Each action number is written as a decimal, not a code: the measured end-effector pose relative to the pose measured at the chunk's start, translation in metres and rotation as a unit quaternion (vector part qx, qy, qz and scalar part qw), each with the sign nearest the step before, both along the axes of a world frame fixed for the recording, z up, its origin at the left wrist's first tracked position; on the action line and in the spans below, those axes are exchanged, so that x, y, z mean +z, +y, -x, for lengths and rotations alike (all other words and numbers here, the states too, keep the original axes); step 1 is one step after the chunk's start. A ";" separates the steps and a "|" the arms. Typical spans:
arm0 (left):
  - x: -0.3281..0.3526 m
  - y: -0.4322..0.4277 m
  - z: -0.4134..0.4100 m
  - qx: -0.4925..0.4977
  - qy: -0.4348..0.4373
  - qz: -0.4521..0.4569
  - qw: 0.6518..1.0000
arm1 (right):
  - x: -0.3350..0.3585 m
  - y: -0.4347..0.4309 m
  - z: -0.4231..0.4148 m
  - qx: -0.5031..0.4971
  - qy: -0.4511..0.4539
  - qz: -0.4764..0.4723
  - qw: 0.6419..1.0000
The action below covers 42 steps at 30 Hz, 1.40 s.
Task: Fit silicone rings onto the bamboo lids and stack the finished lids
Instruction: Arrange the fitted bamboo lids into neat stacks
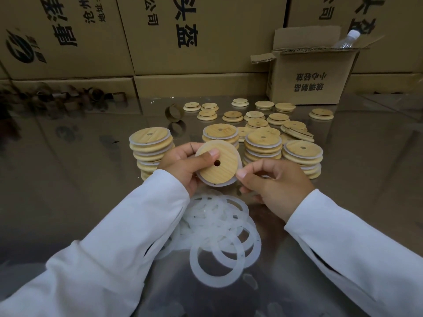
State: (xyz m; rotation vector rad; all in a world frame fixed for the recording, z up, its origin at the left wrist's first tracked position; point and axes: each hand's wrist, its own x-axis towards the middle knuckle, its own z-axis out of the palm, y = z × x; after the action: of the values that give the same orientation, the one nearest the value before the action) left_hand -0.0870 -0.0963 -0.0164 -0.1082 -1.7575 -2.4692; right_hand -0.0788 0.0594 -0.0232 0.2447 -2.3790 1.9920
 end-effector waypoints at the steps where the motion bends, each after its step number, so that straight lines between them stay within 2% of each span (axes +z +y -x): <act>1: 0.001 0.000 0.000 0.001 0.004 0.004 1.000 | -0.001 0.000 0.000 0.005 -0.003 0.015 1.000; 7: 0.001 0.001 -0.001 -0.009 0.005 0.018 1.000 | -0.004 0.001 0.003 0.033 -0.049 0.095 0.994; 12: 0.000 0.000 0.001 -0.012 -0.007 -0.004 1.000 | -0.006 -0.001 0.003 0.024 -0.041 0.126 0.991; 17: 0.004 -0.002 -0.002 0.018 0.052 0.021 0.998 | -0.007 -0.001 0.005 -0.033 0.048 0.061 0.996; 22: 0.028 0.009 -0.001 0.111 0.104 0.032 0.988 | -0.013 -0.001 0.005 -0.035 0.087 0.009 0.996; 26: 0.060 0.025 0.017 0.178 0.095 0.098 0.975 | -0.016 -0.002 0.005 -0.032 0.097 0.002 0.995; 29: 0.068 0.045 0.032 0.150 0.061 0.153 0.975 | -0.015 -0.003 0.006 -0.043 0.105 0.009 0.994; 34: 0.063 0.077 0.056 0.124 0.043 0.286 0.949 | -0.013 -0.001 0.006 -0.030 0.108 -0.011 0.994; 37: 0.065 0.082 0.070 0.102 0.005 0.399 0.911 | -0.012 -0.001 0.004 -0.018 0.103 -0.018 0.994; 42: 0.063 0.085 0.085 0.098 -0.026 0.527 0.844 | -0.009 -0.001 0.004 0.000 0.088 -0.018 0.996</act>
State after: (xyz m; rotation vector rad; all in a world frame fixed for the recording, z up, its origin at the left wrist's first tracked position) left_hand -0.1719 -0.0110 0.0470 0.0575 -2.7373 -1.1204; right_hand -0.0826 0.0586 -0.0325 0.4030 -2.3077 1.8446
